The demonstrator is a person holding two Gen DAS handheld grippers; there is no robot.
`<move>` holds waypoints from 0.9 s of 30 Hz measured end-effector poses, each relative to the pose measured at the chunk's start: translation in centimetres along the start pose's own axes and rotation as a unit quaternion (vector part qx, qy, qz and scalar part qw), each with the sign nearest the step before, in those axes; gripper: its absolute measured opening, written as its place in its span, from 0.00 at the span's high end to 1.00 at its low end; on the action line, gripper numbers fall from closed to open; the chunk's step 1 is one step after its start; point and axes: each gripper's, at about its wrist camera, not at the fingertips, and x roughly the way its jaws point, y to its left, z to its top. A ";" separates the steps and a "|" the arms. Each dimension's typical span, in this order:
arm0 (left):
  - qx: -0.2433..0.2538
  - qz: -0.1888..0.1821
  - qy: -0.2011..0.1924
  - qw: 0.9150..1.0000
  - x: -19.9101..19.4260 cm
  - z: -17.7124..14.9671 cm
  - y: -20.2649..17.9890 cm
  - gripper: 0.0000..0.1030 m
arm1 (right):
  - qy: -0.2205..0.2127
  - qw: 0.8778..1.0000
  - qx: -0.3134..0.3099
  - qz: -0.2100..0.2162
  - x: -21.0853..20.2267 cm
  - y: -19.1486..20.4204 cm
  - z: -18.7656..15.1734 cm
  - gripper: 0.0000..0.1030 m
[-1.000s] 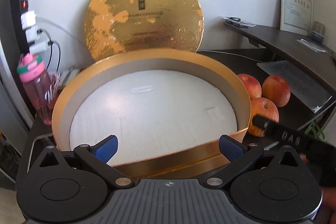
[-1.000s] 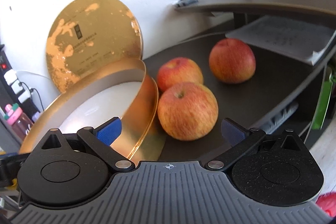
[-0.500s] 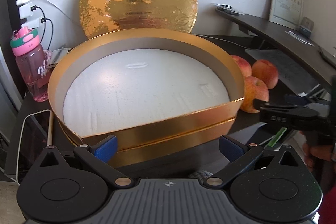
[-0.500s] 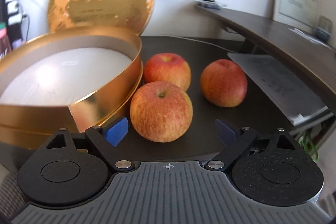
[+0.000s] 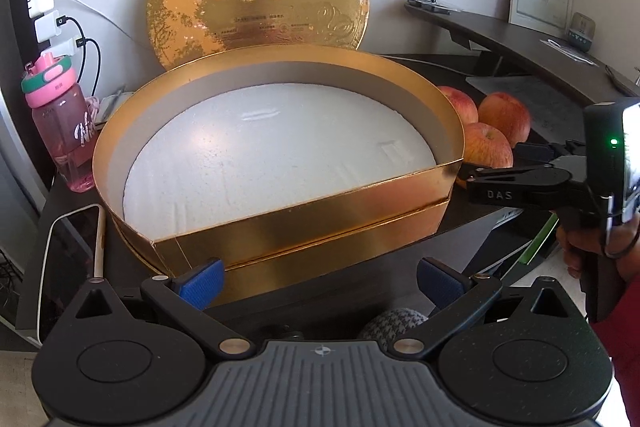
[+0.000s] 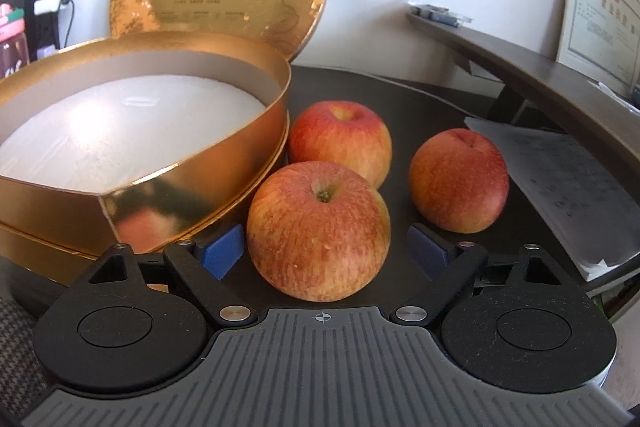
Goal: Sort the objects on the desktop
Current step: 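Move the right gripper toward the nearest red apple, then close the right gripper around the red apple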
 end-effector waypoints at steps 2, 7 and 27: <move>-0.002 0.003 0.000 1.000 0.0 0.0 0.0 0.00 | 0.002 1.000 0.000 0.004 0.4 0.0 -0.1 0.16; -0.004 0.007 0.001 1.000 -0.1 0.0 0.0 0.00 | 0.001 1.000 -0.007 -0.001 0.7 0.1 -0.4 0.20; 0.000 0.009 0.011 1.000 0.5 -0.1 -0.2 0.00 | 0.003 0.999 0.026 -0.021 1.0 -0.9 -0.3 0.16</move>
